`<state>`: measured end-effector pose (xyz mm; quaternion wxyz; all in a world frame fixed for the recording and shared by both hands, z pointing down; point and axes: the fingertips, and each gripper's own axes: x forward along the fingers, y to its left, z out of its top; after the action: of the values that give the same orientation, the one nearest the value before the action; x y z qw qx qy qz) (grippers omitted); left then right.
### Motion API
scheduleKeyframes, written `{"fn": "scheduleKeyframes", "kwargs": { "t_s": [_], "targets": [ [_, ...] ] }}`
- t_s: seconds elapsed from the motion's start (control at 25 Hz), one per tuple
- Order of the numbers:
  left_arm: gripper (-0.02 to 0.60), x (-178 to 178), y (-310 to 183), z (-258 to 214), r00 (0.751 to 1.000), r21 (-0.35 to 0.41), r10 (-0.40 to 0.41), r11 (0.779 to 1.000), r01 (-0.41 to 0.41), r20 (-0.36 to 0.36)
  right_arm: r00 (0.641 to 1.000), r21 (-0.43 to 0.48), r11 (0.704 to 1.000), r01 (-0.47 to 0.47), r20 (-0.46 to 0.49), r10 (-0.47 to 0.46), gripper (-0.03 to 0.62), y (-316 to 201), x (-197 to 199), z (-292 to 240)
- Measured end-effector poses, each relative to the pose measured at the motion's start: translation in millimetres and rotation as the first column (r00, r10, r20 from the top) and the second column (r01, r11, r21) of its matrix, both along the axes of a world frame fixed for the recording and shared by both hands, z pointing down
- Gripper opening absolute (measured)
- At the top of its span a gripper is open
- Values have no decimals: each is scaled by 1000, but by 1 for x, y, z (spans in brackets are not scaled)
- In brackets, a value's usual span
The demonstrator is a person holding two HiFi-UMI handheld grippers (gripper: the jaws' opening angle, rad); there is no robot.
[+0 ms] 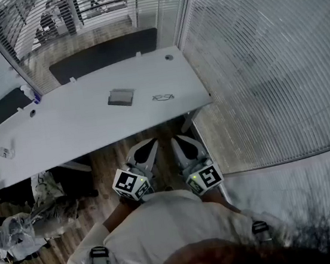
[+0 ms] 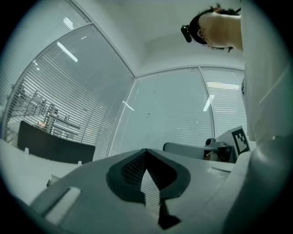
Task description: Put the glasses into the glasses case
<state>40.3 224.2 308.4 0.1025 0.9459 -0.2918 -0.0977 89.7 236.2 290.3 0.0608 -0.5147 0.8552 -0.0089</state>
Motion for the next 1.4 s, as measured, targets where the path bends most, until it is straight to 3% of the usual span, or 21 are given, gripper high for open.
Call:
{"fn": "scheduleKeyframes", "kwargs": {
  "t_s": [0.52,1.04,1.4],
  "targets": [
    [2,13,-5,1,1000,-19,-2,1000,2,6,1000,2,1000,3,10,-3,0,-2,14,0],
    [2,59,4,2,999,-31,-29,999,30,20,998,13,999,40,38,-40,2,9,61,0],
    [2,67,-1,12,998,-52,-64,997,65,30,996,-39,998,54,67,-51,2,3,74,17]
  ]
}}
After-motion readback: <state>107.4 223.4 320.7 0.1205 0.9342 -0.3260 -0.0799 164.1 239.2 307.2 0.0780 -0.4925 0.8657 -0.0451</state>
